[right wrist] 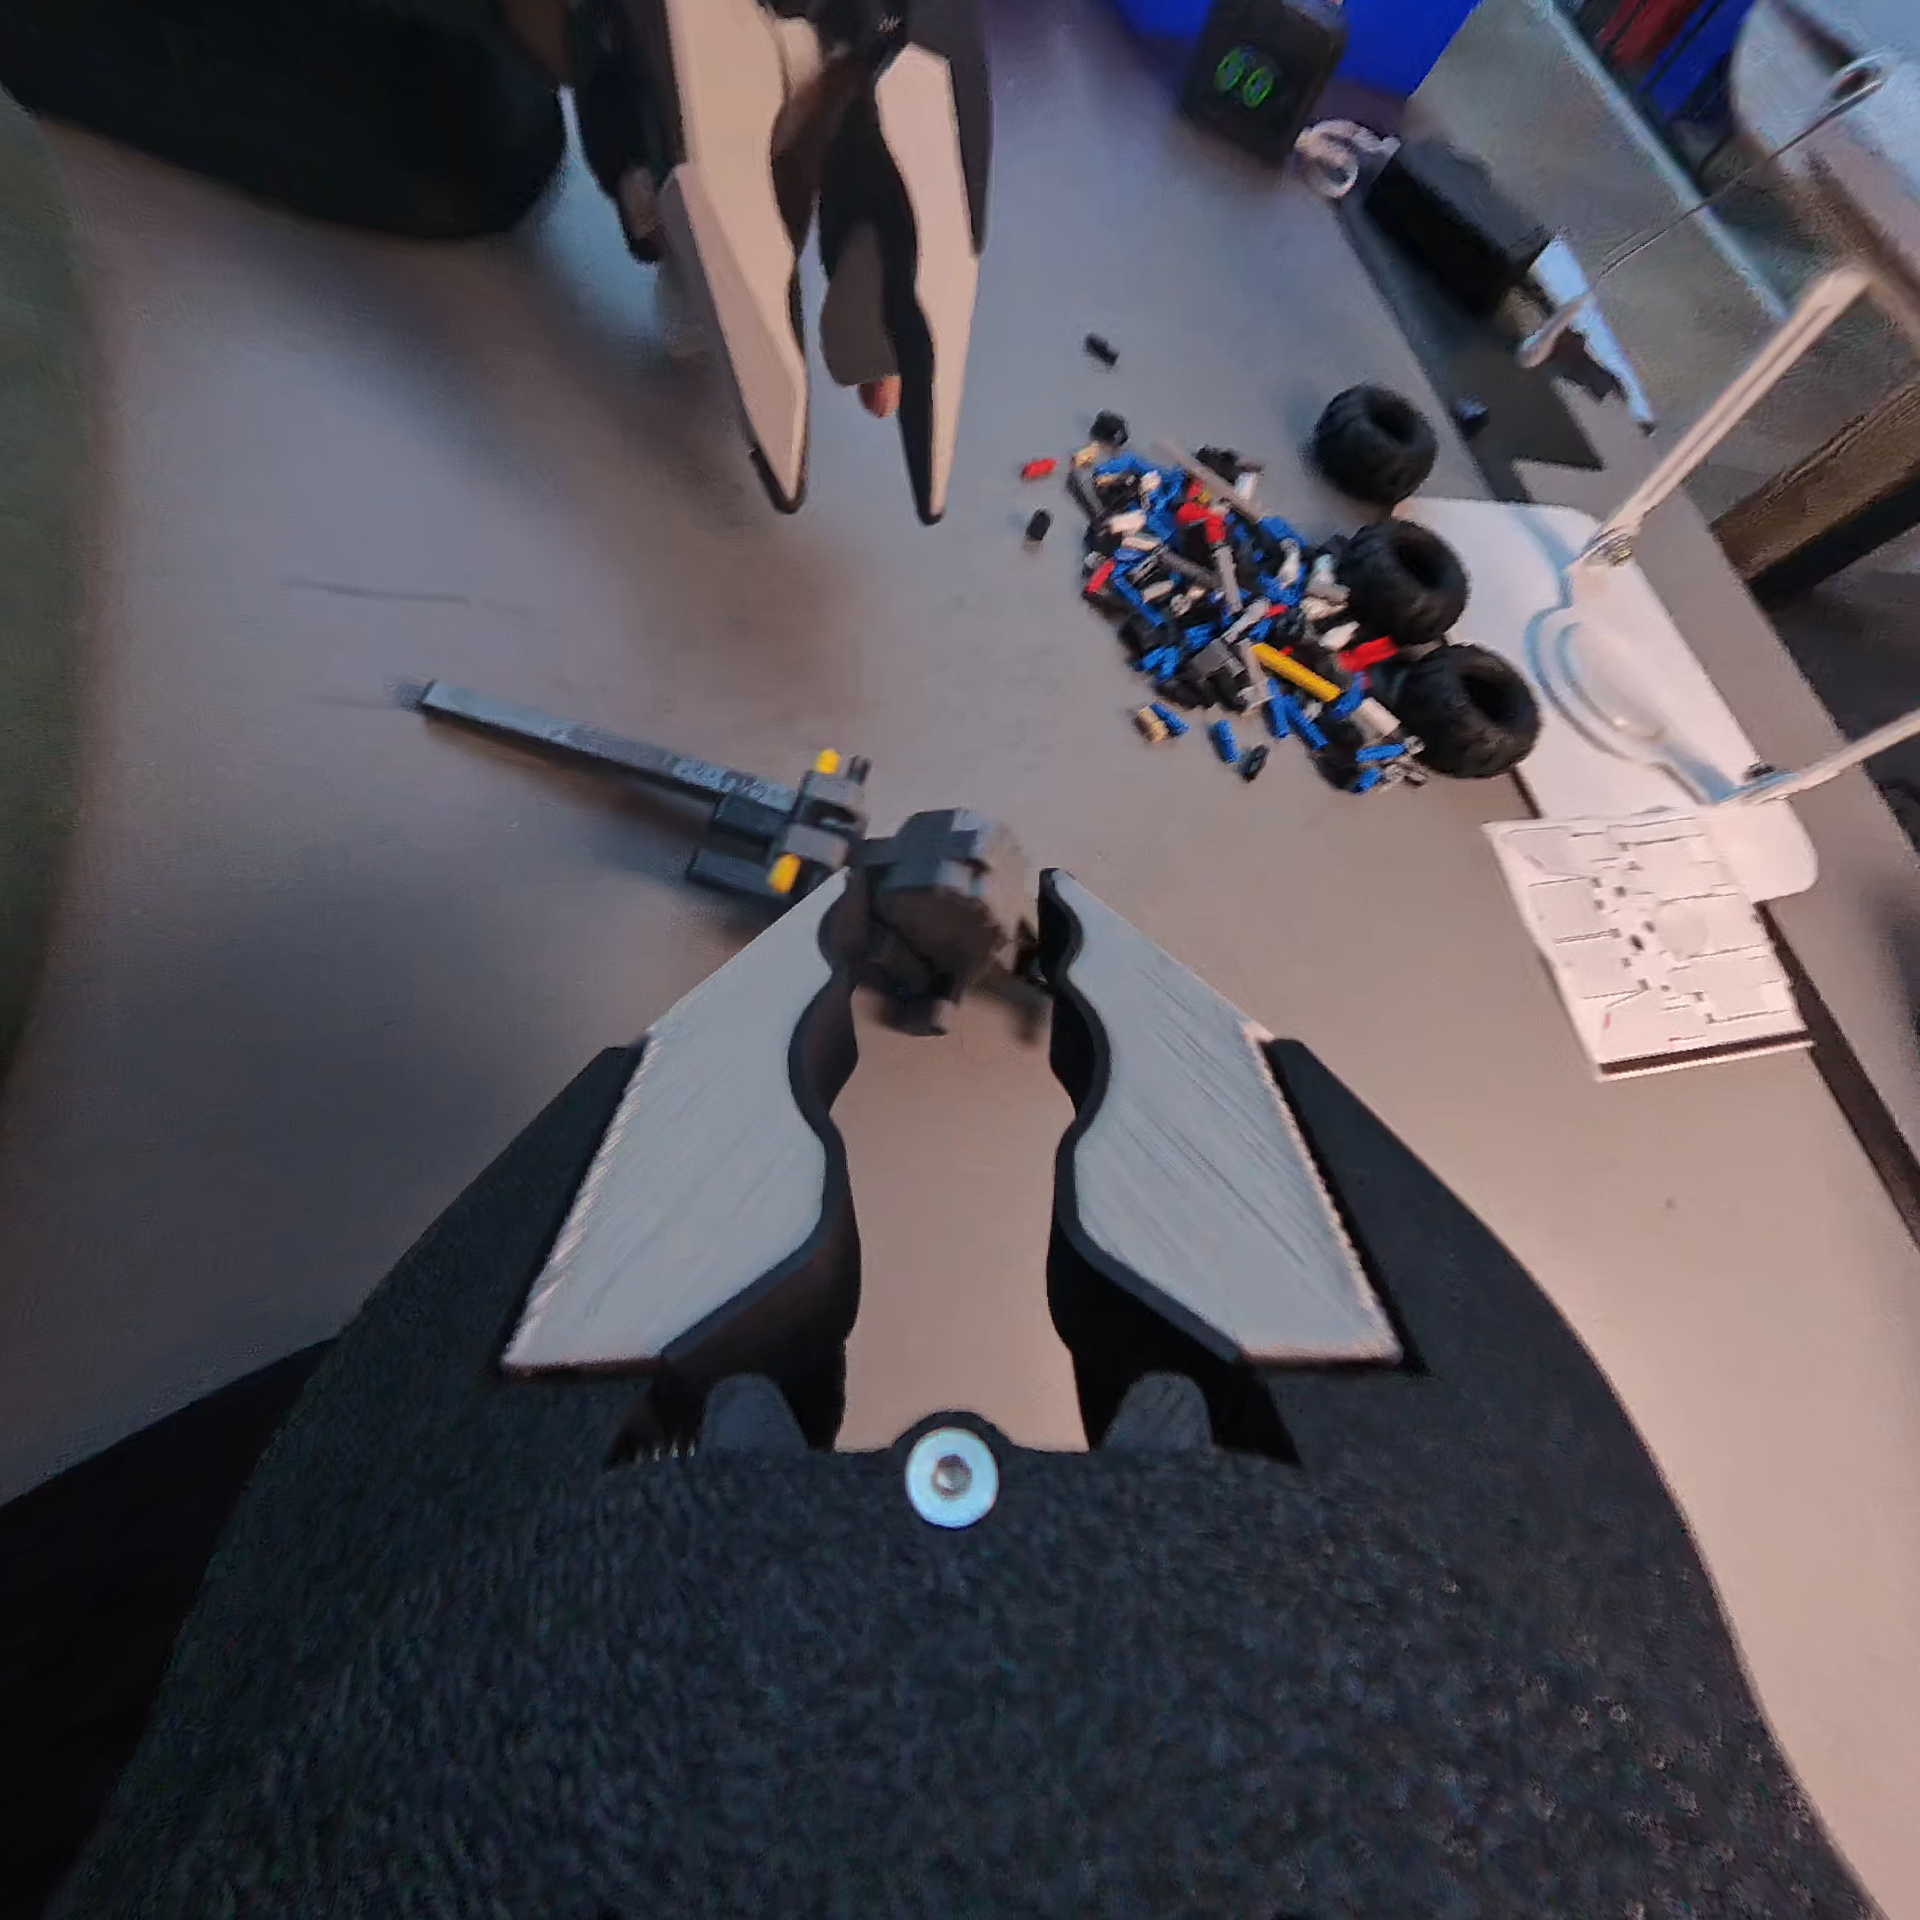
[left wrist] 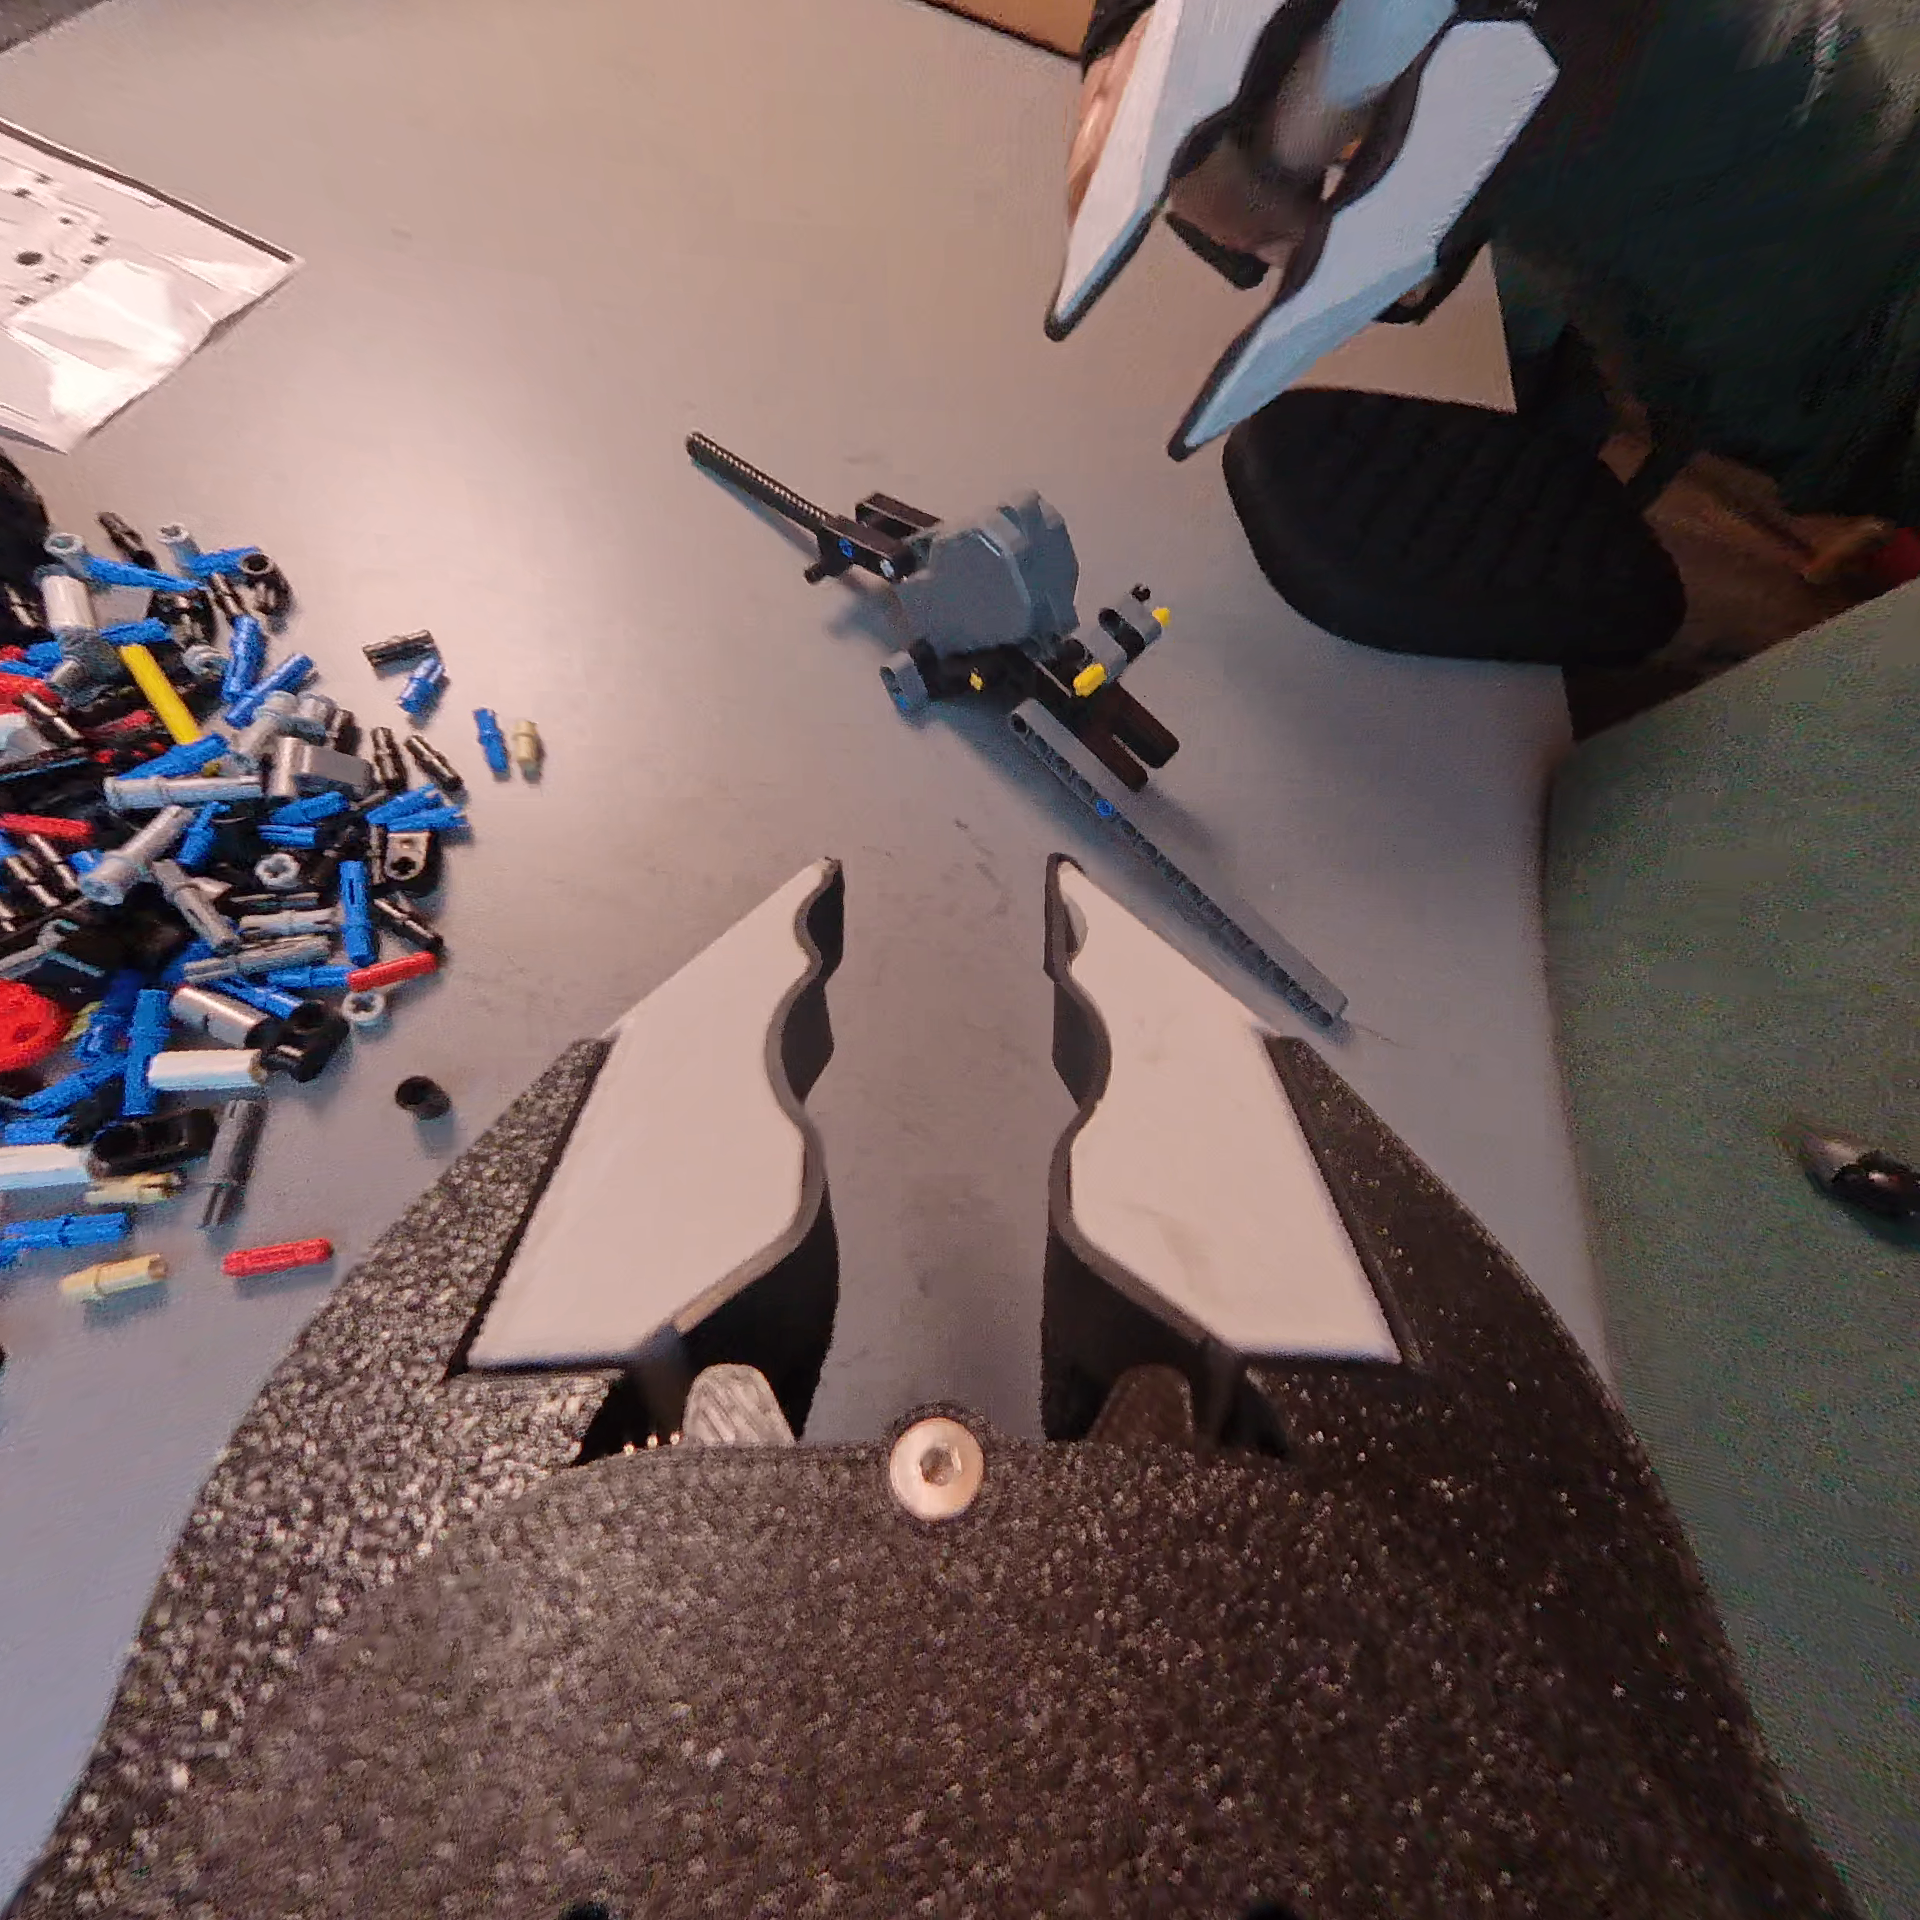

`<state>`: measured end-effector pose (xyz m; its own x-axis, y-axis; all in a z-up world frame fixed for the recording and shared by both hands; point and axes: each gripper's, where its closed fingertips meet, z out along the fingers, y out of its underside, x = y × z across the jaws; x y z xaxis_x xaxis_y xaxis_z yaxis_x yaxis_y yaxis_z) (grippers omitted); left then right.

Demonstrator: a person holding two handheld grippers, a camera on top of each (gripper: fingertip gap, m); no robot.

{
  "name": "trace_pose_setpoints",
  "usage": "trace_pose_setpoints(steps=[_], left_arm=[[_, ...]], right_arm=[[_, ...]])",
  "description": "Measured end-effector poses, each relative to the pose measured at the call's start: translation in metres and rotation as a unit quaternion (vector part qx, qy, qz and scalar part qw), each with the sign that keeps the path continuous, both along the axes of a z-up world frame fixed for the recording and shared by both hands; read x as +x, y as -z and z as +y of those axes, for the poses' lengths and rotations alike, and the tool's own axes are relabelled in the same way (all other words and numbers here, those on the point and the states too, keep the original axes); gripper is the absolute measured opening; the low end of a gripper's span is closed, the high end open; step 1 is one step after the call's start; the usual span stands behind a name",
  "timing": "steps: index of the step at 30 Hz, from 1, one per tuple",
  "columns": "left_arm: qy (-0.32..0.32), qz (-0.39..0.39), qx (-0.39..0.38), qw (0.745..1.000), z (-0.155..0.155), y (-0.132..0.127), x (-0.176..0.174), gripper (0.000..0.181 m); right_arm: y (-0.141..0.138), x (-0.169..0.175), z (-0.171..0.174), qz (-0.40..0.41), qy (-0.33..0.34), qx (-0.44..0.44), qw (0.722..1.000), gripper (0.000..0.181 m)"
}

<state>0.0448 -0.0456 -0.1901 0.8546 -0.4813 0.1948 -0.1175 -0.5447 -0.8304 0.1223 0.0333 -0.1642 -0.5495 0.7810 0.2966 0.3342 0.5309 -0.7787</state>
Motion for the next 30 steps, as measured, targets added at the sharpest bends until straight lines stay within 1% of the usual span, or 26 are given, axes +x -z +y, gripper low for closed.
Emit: trace_pose_setpoints(steps=[2, 4, 7, 9, 10, 11, 12, 13, 14, 15, 16, 17, 19, 21, 23, 24, 25, 26, 27, 28, 29, 30], left_arm=[[0.009, 0.027, -0.009, 1.000, 0.002, 0.011, 0.008, 0.036], [0.029, 0.022, -0.022, 0.999, 0.003, 0.015, 0.025, 0.035], [0.051, 0.015, -0.043, 0.998, 0.002, 0.020, 0.053, 0.033], [0.060, 0.027, -0.048, 0.997, 0.000, 0.022, 0.066, 0.033], [0.059, 0.042, -0.042, 0.996, 0.001, 0.022, 0.068, 0.032], [0.057, 0.056, -0.035, 0.996, 0.001, 0.021, 0.068, 0.032], [0.055, 0.064, -0.029, 0.996, 0.001, 0.019, 0.066, 0.032], [0.050, 0.066, -0.024, 0.996, 0.002, 0.016, 0.064, 0.032], [0.044, 0.064, -0.019, 0.997, 0.001, 0.013, 0.061, 0.032], [0.039, 0.061, -0.012, 0.997, 0.001, 0.008, 0.057, 0.033], [0.037, 0.061, -0.003, 0.997, 0.000, 0.004, 0.052, 0.034], [0.036, 0.066, 0.008, 0.997, -0.001, 0.000, 0.047, 0.037], [0.046, 0.085, 0.026, 0.995, -0.003, -0.005, 0.038, 0.045], [0.059, 0.102, 0.048, 0.992, -0.003, -0.011, 0.034, 0.055], [0.077, 0.125, 0.073, 0.987, -0.001, -0.016, 0.036, 0.060], [0.083, 0.150, 0.083, 0.982, 0.002, -0.017, 0.035, 0.060], [0.087, 0.178, 0.087, 0.976, 0.006, -0.015, 0.033, 0.061], [0.087, 0.198, 0.082, 0.973, 0.011, -0.012, 0.031, 0.061], [0.086, 0.206, 0.072, 0.972, 0.014, -0.010, 0.030, 0.062], [0.087, 0.202, 0.069, 0.973, 0.015, -0.010, 0.032, 0.062], [0.088, 0.196, 0.073, 0.974, 0.016, -0.011, 0.034, 0.061], [0.087, 0.194, 0.076, 0.974, 0.016, -0.012, 0.034, 0.059]], right_arm=[[0.017, 0.006, -0.012, -0.021, 0.016, 0.053, 0.998, 0.033], [0.027, 0.005, -0.023, -0.025, 0.027, 0.085, 0.996, 0.036], [0.026, -0.003, -0.036, -0.003, 0.043, 0.082, 0.996, 0.036], [0.023, -0.008, -0.043, 0.003, 0.055, 0.094, 0.994, 0.037], [0.024, -0.011, -0.041, 0.001, 0.071, 0.112, 0.991, 0.035], [0.027, -0.014, -0.035, -0.005, 0.089, 0.144, 0.986, 0.031], [0.031, -0.016, -0.028, -0.015, 0.093, 0.184, 0.978, 0.027], [0.035, -0.015, -0.027, -0.024, 0.082, 0.209, 0.974, 0.016], [0.035, -0.015, -0.027, -0.026, 0.071, 0.227, 0.971, 0.014], [0.035, -0.014, -0.028, -0.028, 0.047, 0.245, 0.968, 0.013], [0.035, -0.012, -0.031, -0.030, 0.009, 0.263, 0.964, 0.013], [0.035, -0.009, -0.036, -0.022, -0.045, 0.280, 0.959, 0.012], [0.032, -0.001, -0.048, 0.008, -0.150, 0.306, 0.940, 0.000], [0.030, 0.007, -0.058, 0.032, -0.242, 0.344, 0.906, 0.000], [0.038, 0.015, -0.053, 0.025, -0.307, 0.414, 0.857, 0.000], [0.042, 0.017, -0.049, 0.022, -0.327, 0.441, 0.836, 0.000], [0.043, 0.017, -0.046, 0.019, -0.329, 0.449, 0.831, 0.000], [0.040, 0.015, -0.045, 0.017, -0.309, 0.426, 0.850, 0.000], [0.035, 0.012, -0.045, 0.005, -0.269, 0.383, 0.884, 0.006], [0.029, 0.009, -0.045, -0.015, -0.218, 0.327, 0.919, 0.021], [0.023, 0.007, -0.046, -0.033, -0.167, 0.266, 0.949, 0.035], [0.017, 0.004, -0.048, -0.042, -0.120, 0.211, 0.969, 0.045]])
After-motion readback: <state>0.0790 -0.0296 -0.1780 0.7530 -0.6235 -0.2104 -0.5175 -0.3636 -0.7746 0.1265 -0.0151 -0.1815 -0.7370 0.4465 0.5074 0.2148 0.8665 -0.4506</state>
